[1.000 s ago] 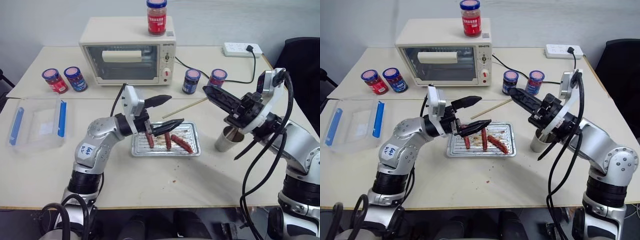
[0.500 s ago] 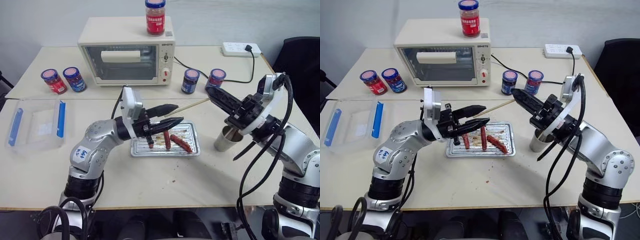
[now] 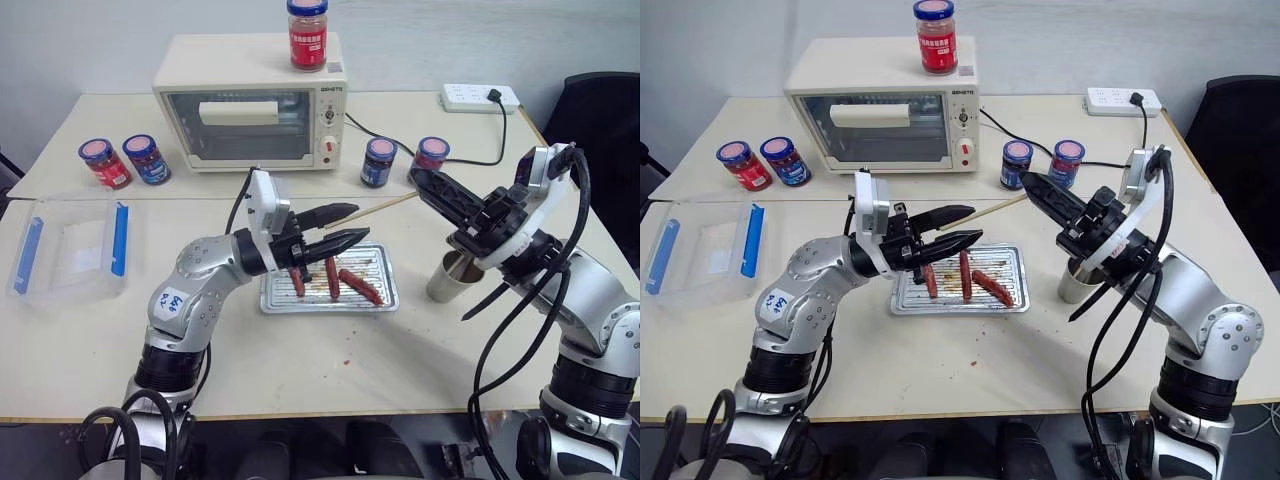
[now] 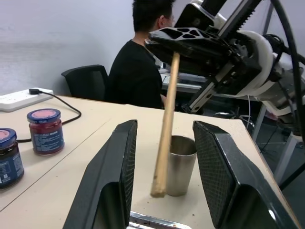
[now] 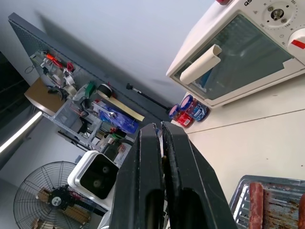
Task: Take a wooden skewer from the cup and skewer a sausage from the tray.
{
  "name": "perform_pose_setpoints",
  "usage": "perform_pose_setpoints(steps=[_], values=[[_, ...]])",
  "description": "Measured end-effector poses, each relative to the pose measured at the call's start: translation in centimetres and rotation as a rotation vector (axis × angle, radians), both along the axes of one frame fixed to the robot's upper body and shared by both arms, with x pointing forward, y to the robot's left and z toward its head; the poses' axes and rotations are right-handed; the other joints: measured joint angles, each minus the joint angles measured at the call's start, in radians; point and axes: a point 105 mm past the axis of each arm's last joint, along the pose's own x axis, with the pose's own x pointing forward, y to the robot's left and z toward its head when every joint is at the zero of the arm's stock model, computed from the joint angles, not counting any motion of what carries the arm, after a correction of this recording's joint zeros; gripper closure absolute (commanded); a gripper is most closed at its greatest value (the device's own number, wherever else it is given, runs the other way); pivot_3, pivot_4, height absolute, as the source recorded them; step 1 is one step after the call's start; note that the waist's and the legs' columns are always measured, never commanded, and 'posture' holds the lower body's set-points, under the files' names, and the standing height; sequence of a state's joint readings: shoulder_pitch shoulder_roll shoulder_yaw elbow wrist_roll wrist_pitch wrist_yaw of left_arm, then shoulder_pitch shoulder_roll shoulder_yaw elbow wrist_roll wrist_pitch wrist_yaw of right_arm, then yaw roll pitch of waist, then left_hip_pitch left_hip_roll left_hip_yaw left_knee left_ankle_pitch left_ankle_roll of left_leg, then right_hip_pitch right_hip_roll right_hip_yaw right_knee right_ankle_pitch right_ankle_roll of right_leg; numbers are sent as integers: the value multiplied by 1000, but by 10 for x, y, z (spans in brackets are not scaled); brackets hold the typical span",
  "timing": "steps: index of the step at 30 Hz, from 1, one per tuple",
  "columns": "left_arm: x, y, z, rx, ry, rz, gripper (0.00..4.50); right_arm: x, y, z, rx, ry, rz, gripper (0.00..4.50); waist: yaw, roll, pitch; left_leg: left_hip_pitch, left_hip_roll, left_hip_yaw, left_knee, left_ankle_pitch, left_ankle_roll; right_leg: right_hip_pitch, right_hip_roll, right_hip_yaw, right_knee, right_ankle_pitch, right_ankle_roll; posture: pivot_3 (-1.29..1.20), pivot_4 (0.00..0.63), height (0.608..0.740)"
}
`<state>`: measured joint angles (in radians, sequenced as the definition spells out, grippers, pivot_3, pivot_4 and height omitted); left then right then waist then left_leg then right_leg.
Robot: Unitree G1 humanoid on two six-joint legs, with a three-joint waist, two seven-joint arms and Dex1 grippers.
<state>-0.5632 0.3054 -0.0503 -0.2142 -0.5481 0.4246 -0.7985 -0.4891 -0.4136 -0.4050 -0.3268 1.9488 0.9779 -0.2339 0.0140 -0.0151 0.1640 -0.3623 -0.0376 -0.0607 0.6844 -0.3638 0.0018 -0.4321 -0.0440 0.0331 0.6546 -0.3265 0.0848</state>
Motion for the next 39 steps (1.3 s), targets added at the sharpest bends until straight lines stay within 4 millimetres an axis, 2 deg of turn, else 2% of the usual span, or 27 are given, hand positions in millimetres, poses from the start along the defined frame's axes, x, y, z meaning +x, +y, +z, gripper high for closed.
perform_pose_setpoints(steps=[5, 9, 12, 20, 23, 27, 28, 35, 39], values=[[4, -3, -4, -8, 27, 0, 2547, 1, 0, 1, 8, 3, -7, 4500, 0, 0, 0, 0, 0, 0, 0, 0, 0, 0, 0, 0, 0, 0, 0, 0, 150, 740], [5, -7, 1, -29, 23, 2, 2547, 1, -1, 1, 11, 4, -10, 4500, 0, 0, 0, 0, 0, 0, 0, 0, 0, 0, 0, 0, 0, 0, 0, 0, 150, 740], [6, -7, 2, -38, 25, 7, 2990, 2, -1, 1, 11, 4, -11, 4500, -1, 0, 0, 0, 0, 0, 0, 0, 0, 0, 0, 0, 0, 0, 0, 0, 150, 740], [5, -7, 2, -36, 30, 10, 2990, 2, 0, 0, 14, 6, -7, 4500, -2, 0, 0, 0, 0, 0, 0, 0, 0, 0, 0, 0, 0, 0, 0, 0, 150, 740], [5, -8, 2, -36, 31, 9, 3489, 2, 0, 1, 15, 5, -6, 4500, -2, 0, 0, 0, 0, 0, 0, 0, 0, 0, 0, 0, 0, 0, 0, 0, 150, 740], [3, -9, 2, -38, 39, -14, 4406, 2, 0, 2, 18, 5, -13, 4500, -2, 0, 0, 0, 0, 0, 0, 0, 0, 0, 0, 0, 0, 0, 0, 0, 150, 740], [0, -11, 3, -37, 37, -31, 4458, 3, -1, 2, 24, 5, -18, 4500, -2, 0, 0, 0, 0, 0, 0, 0, 0, 0, 0, 0, 0, 0, 0, 0, 150, 740], [-1, -11, 4, -39, 50, -41, 4458, 2, -1, 4, 27, -1, -19, 4500, -3, 0, 0, 0, 0, 0, 0, 0, 0, 0, 0, 0, 0, 0, 0, 0, 150, 740], [1, -9, 5, -46, 55, -22, 3527, -1, 1, 5, 23, -8, -19, 4500, -3, 0, 0, 0, 0, 0, 0, 0, 0, 0, 0, 0, -1, 0, 0, 0, 150, 740]])
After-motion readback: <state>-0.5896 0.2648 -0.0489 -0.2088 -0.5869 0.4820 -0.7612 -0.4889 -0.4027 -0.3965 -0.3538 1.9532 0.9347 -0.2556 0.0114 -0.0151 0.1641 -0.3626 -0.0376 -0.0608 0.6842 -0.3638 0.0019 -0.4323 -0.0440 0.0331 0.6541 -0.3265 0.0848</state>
